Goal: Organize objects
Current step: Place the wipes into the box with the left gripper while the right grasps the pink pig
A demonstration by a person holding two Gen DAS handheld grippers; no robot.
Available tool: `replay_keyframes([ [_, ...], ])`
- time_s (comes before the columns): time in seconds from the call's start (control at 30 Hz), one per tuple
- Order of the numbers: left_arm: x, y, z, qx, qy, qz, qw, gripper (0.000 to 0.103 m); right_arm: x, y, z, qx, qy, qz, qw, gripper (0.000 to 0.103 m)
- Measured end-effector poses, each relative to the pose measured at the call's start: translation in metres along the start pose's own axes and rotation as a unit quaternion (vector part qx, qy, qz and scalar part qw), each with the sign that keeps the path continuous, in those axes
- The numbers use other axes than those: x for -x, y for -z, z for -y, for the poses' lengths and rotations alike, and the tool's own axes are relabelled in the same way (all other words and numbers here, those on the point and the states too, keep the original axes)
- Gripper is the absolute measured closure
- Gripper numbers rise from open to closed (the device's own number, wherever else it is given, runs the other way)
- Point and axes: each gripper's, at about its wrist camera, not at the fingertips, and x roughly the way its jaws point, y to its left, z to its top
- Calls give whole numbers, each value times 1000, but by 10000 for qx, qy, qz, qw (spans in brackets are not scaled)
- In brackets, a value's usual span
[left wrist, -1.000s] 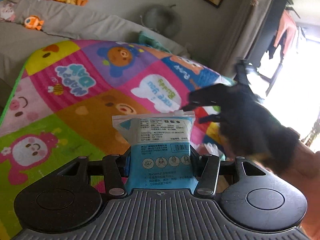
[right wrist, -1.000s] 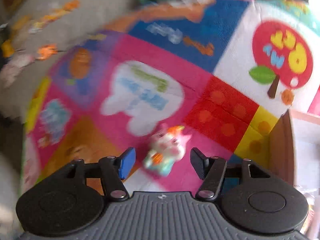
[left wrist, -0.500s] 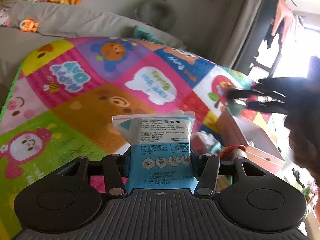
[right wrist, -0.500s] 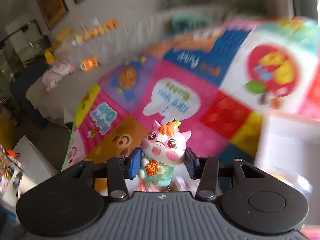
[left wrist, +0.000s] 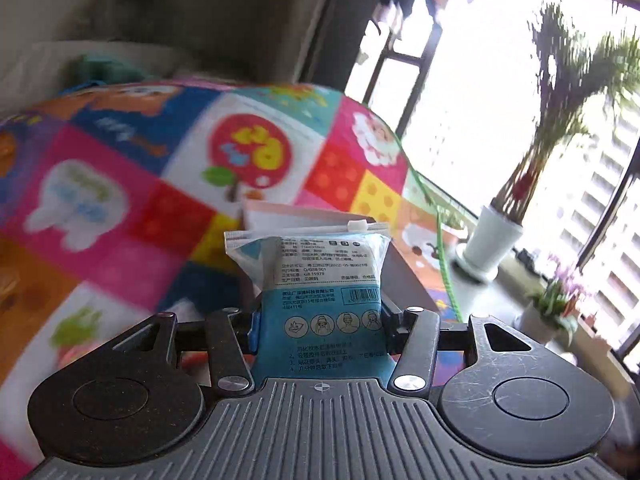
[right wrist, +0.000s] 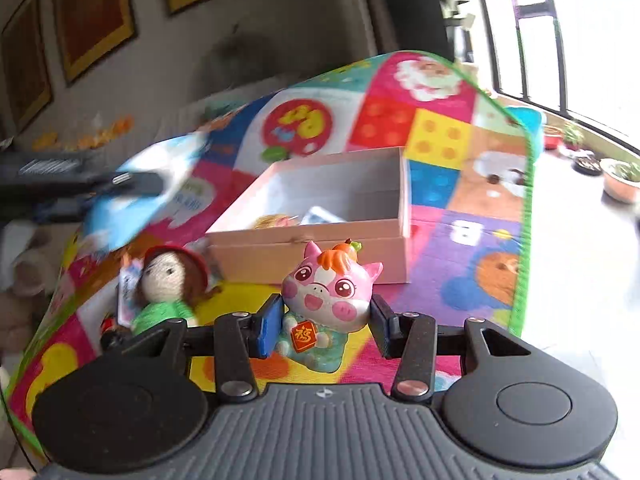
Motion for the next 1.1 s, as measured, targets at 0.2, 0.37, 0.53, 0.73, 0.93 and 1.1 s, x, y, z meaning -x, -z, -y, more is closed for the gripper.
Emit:
replay_keyframes([
  [0.2, -100, -27, 30, -246, -540, -289, 9978, 47, -10, 13, 5, -176, -135, 198, 9996, 57],
  [0.37, -143, -33, 40, 185, 55, -649, 9977, 46, -17, 20, 20, -279, -95, 247, 9993, 57],
  [0.53, -169, -49, 45, -188, -570, -571, 9966, 46, -20, 30, 30, -401, -107, 251, 9988, 57],
  [0.73, -196, -65, 6, -101, -1333, -1134, 9845, 43, -33, 32, 35, -599, -204, 146, 9979, 57],
  [0.93, -206, -57, -5, -164, -1579, -1105, 9811, 41, -32, 34, 34, -566, -239, 183, 9979, 57],
  [1.1, -176, -60, 0, -65, -1320, -728, 9886, 42, -28, 36, 31, -522, -204, 278, 9980, 57],
])
